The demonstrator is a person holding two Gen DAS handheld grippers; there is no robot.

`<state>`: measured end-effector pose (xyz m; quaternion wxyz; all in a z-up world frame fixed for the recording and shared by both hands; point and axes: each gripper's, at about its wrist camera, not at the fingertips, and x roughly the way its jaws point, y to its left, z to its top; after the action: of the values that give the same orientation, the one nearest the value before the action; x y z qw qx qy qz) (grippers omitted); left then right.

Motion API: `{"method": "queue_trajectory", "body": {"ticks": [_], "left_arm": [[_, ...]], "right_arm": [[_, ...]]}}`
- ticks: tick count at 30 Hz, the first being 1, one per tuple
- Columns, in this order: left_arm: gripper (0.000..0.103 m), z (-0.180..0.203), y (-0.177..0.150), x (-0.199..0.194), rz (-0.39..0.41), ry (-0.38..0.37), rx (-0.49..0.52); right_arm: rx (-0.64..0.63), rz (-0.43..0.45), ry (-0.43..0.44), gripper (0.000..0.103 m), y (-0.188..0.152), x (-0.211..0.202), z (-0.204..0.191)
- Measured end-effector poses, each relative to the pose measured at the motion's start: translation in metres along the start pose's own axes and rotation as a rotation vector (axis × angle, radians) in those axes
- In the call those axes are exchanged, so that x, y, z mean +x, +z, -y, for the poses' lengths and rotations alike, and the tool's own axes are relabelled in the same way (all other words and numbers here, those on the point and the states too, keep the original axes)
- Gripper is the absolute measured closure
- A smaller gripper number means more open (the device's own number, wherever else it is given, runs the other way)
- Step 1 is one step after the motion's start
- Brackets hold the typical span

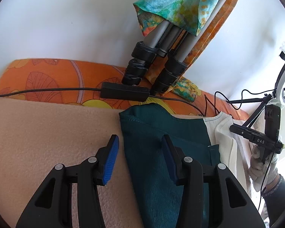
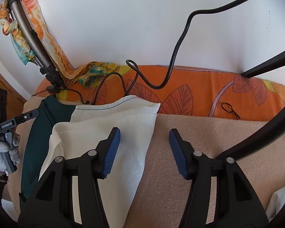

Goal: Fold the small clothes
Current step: 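Lay the hem over the collar and open both tools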

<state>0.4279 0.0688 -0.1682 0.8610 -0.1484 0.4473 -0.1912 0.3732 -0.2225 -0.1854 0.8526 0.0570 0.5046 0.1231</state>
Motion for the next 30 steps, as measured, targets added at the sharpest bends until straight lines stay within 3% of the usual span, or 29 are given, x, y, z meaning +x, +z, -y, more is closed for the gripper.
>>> {"method": "queue_trajectory", "body": {"ticks": [4,7,11,13,22,30], "left_arm": [[0.058,0.009,0.003,0.006,0.015,0.044,0.057],[0.061,0.020,0.003,0.012,0.030,0.111,0.113],[0.097,0.026,0.002,0.016,0.036,0.144,0.144],[0.100,0.023,0.003,0.014,0.043,0.126,0.133],[0.101,0.030,0.003,-0.010,0.088,0.051,0.126],[0.101,0.058,-0.007,-0.052,0.130,0.010,0.162]], "right_arm": [[0.005,0.009,0.009,0.047,0.007,0.008,-0.004],[-0.011,-0.001,0.005,0.061,0.010,0.015,-0.009],[-0.028,-0.007,-0.009,0.085,0.011,0.020,-0.014],[-0.039,-0.005,-0.008,0.093,0.010,0.020,-0.017],[-0.088,0.054,0.012,0.097,0.013,-0.010,-0.036],[-0.132,0.104,0.050,0.097,0.004,-0.064,-0.060]]}}
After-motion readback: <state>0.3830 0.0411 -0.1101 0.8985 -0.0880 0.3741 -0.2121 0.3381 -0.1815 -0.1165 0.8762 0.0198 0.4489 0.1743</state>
